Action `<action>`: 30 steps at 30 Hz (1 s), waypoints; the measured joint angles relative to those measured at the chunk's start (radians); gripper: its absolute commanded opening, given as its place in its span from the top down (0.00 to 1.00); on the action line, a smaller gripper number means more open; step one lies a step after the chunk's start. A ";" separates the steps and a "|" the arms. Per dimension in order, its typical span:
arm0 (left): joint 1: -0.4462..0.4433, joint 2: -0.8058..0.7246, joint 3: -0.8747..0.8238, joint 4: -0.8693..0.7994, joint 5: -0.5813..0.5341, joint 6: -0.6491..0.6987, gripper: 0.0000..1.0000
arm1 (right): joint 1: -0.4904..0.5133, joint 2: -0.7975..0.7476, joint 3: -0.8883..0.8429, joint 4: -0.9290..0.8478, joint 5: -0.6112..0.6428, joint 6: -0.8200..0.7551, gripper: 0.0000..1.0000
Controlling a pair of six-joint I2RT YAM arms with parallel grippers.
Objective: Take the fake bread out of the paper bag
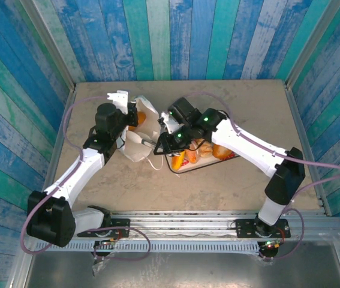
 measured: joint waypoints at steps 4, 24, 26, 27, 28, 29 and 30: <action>0.000 0.000 0.001 -0.002 -0.002 0.000 1.00 | 0.000 0.062 0.017 0.050 -0.007 0.038 0.61; -0.009 0.008 0.036 -0.029 -0.026 0.001 1.00 | 0.062 0.321 0.210 0.071 0.026 0.067 0.62; -0.010 0.008 0.036 -0.029 -0.025 0.004 1.00 | 0.061 0.349 0.224 0.066 0.025 0.066 0.62; -0.011 0.008 0.035 -0.029 -0.023 0.005 1.00 | 0.061 0.360 0.231 0.064 0.025 0.066 0.62; -0.011 0.008 0.036 -0.029 -0.019 0.006 1.00 | 0.059 0.375 0.241 0.063 0.025 0.066 0.62; -0.012 0.008 0.036 -0.030 -0.016 0.009 1.00 | 0.055 0.389 0.249 0.063 0.025 0.066 0.62; -0.012 0.008 0.035 -0.030 -0.013 0.013 1.00 | 0.054 0.398 0.254 0.063 0.024 0.066 0.62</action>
